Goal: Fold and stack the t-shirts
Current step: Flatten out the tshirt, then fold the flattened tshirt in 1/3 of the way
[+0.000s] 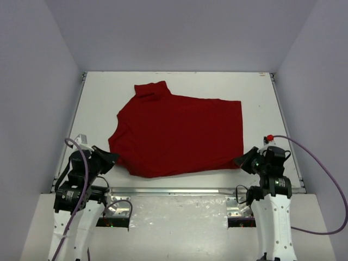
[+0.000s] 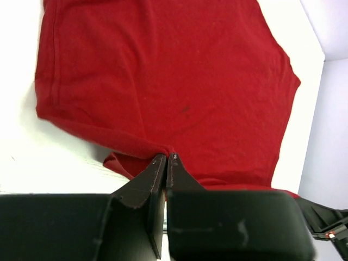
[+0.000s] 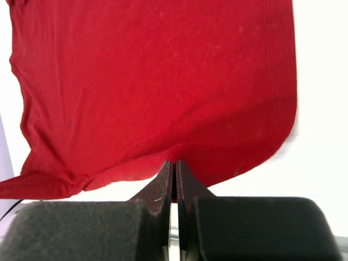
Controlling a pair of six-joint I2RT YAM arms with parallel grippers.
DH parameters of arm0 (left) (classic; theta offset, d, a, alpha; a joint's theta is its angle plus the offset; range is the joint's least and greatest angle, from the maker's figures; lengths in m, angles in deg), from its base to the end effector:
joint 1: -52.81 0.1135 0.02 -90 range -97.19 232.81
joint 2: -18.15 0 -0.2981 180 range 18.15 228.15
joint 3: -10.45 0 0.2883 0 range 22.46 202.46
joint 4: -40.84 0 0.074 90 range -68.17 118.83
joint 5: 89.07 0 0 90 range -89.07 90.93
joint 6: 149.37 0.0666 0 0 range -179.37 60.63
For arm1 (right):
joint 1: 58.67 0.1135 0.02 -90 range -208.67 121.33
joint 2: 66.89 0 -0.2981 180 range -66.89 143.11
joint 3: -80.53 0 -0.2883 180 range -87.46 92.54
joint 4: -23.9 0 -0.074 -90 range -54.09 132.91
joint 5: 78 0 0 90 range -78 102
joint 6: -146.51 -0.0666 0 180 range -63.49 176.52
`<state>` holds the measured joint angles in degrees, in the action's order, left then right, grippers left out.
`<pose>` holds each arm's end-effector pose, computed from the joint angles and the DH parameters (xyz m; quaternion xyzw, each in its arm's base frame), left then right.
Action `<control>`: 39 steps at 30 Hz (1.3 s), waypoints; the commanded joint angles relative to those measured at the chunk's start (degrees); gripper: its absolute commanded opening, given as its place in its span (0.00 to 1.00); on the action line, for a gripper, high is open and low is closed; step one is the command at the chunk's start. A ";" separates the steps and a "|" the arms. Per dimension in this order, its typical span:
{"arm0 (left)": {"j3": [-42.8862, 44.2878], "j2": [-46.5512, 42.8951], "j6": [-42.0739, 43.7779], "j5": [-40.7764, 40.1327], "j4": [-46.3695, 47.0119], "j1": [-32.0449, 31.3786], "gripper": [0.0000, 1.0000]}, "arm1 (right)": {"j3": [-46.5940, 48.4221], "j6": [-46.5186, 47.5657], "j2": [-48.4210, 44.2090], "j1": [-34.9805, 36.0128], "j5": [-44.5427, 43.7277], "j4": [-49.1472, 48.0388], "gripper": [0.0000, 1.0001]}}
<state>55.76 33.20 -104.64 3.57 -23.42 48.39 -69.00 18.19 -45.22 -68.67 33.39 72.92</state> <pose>0.0971 -0.0106 0.2576 -0.2979 0.8310 -0.2157 0.4174 0.1339 0.0010 0.1799 0.2936 0.8453 0.2644 0.3598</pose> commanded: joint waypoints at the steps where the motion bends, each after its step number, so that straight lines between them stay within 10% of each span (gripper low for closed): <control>1: 4.12 -4.84 -2.62 -0.52 -1.54 0.47 0.01 | 1.67 -1.93 -2.68 -0.20 0.06 3.24 0.01; 39: 10.55 34.58 -2.90 -11.60 23.68 0.38 0.00 | 3.78 -5.36 7.32 -0.20 -12.06 2.45 0.01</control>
<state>61.31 64.24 -110.06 -5.92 -6.89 48.41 -66.22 12.72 -40.19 -68.67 24.01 79.57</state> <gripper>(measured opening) 0.009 0.013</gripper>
